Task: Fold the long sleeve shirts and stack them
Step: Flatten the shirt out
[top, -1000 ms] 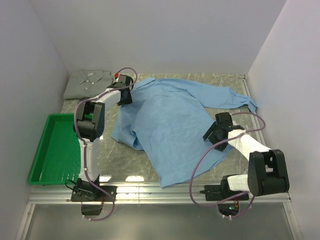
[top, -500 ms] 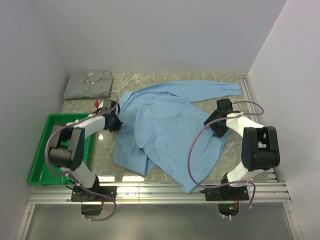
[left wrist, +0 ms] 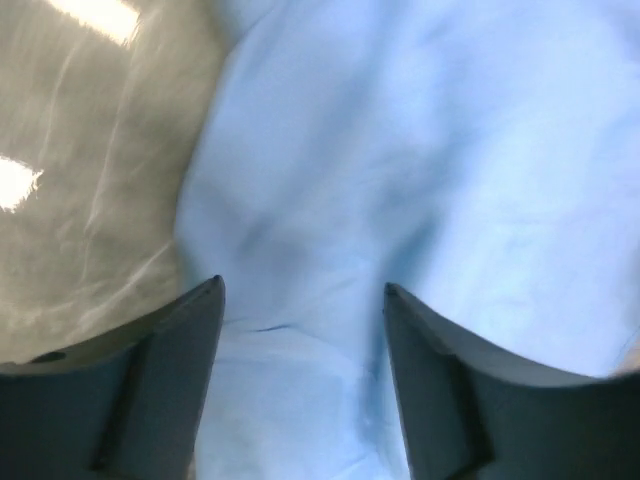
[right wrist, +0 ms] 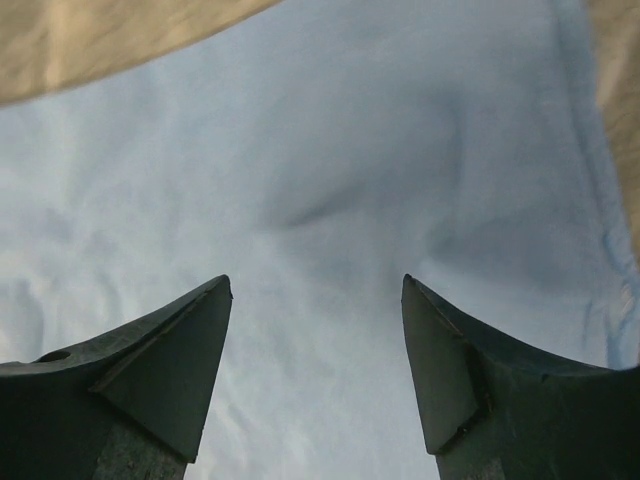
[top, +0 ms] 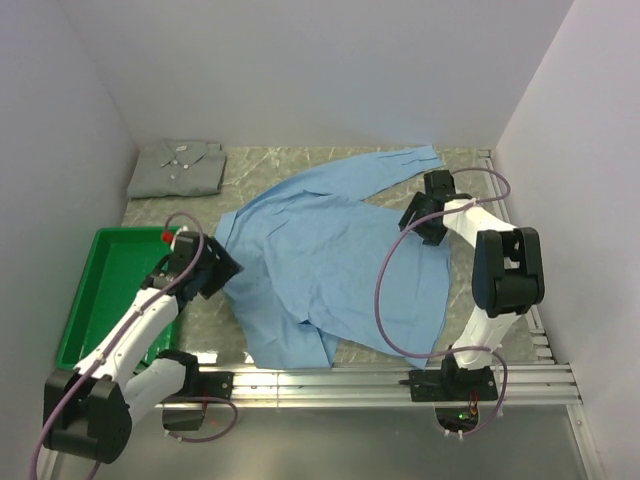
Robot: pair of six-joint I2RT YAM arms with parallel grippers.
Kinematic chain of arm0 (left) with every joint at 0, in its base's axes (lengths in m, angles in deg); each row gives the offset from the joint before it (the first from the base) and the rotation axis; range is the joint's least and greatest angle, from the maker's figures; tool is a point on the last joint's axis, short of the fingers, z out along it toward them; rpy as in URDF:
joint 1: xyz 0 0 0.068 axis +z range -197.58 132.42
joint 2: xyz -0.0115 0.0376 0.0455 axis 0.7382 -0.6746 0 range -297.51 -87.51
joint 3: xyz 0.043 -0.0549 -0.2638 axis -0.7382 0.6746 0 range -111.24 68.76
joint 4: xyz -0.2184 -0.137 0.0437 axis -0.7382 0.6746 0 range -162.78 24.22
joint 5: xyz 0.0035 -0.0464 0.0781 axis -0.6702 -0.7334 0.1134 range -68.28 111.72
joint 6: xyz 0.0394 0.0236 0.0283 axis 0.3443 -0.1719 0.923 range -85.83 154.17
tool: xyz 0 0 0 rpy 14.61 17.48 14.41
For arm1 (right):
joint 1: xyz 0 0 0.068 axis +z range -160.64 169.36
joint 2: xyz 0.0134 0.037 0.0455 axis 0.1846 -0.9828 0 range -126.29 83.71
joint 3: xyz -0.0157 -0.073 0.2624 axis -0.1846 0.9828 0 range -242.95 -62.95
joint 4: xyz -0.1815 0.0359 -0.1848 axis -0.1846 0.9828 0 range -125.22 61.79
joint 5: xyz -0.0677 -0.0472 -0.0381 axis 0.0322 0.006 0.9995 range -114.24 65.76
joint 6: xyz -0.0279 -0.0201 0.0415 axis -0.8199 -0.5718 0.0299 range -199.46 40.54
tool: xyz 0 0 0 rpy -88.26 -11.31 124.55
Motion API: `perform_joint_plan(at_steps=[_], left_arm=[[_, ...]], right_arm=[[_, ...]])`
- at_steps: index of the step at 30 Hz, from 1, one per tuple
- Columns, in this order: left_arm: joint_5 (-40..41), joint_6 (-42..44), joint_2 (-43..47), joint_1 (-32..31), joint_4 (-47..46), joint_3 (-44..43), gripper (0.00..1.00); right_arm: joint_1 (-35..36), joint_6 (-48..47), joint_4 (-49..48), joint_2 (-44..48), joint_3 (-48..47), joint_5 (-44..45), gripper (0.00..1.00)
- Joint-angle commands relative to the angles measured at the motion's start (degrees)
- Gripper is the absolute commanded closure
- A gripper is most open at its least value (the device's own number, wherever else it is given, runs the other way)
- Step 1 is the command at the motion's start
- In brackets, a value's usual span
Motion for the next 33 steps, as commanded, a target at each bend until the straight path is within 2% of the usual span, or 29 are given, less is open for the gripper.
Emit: perform_joint_plan(at_steps=[1,3,6,8,14,21,23,33], left_arm=[[2.21,8.96,-0.53,-0.12,-1.88,-9.34,0.22],[1.87,16.33,-3.7,-0.12,-5.04,-12.86,0.17],[1.52,24.42,-12.22,-0.21,-7.68,-23.13,0.16],[0.9,29.6,-18.55,-0.3,-9.26,-27.01,0.16],[0.37,38.58,-36.12,-1.0,-13.31,-41.52,0.18],[-2.53,44.66,-54.4,-1.35,-14.63,-56.89,0.24],[-3.75,45.45,-57.23,-1.35,-15.25,-60.23,0.26],[-10.17,44.93,-69.27,-1.44,-20.26,-67.01,0.34]], right_arm=[[4.18,-5.23,2.4,7.26,-3.18,2.58,0.23],[7.77,-5.5,3.02,10.24,-1.78,4.34,0.22],[11.91,-4.46,2.67,14.02,1.91,4.09,0.21],[13.49,-3.4,2.06,16.83,5.85,3.12,0.21],[15.52,-0.76,1.0,21.85,14.56,0.57,0.21],[16.23,-0.32,-0.84,22.74,19.41,-1.02,0.21],[16.31,-0.32,-1.72,22.39,20.11,-2.41,0.21],[16.23,-0.67,-1.29,21.24,20.73,-3.21,0.22]])
